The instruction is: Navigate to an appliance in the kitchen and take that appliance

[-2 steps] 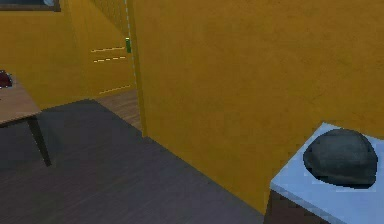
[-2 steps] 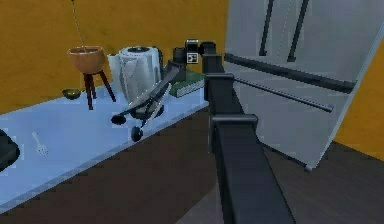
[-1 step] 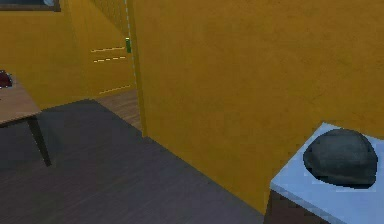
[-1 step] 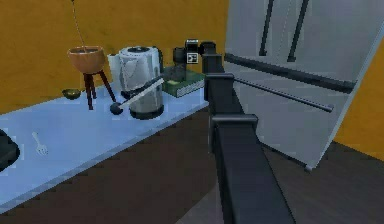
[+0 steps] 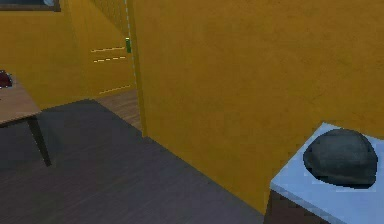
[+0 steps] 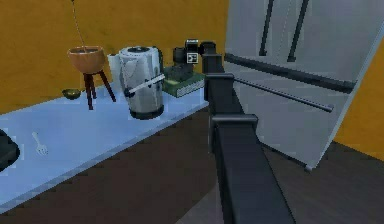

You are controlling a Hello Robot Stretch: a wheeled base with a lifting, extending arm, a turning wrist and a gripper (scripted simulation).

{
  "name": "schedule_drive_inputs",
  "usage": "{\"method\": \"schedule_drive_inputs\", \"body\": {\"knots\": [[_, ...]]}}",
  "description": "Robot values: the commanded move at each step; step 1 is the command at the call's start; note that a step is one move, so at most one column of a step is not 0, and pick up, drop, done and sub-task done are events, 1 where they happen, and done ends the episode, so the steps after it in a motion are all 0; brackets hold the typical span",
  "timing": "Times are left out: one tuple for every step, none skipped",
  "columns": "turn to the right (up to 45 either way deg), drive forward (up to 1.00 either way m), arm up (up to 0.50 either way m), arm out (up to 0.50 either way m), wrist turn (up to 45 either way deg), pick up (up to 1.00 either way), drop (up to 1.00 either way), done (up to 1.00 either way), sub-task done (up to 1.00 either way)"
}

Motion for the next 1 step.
{"method": "schedule_drive_inputs", "body": {"knots": [[0.0, 0.00, 0.00, 0.00, 0.0, 1.00, 0.00, 0.00, 0.00]]}}
